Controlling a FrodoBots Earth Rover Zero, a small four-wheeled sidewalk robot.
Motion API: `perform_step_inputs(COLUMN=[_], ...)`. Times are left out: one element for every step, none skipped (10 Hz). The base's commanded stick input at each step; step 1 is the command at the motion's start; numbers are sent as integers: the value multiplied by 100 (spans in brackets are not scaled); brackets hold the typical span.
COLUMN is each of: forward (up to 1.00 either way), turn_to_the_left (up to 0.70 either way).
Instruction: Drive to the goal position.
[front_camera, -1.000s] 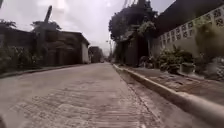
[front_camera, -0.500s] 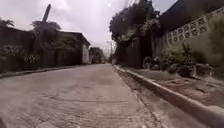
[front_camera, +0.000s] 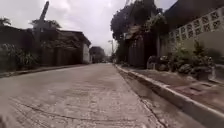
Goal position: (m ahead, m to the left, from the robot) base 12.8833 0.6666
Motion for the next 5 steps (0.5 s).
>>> perform_step_inputs(forward=[100, 100, 100, 100, 100], turn_to_the_left=[0, 0, 0, 0, 0])
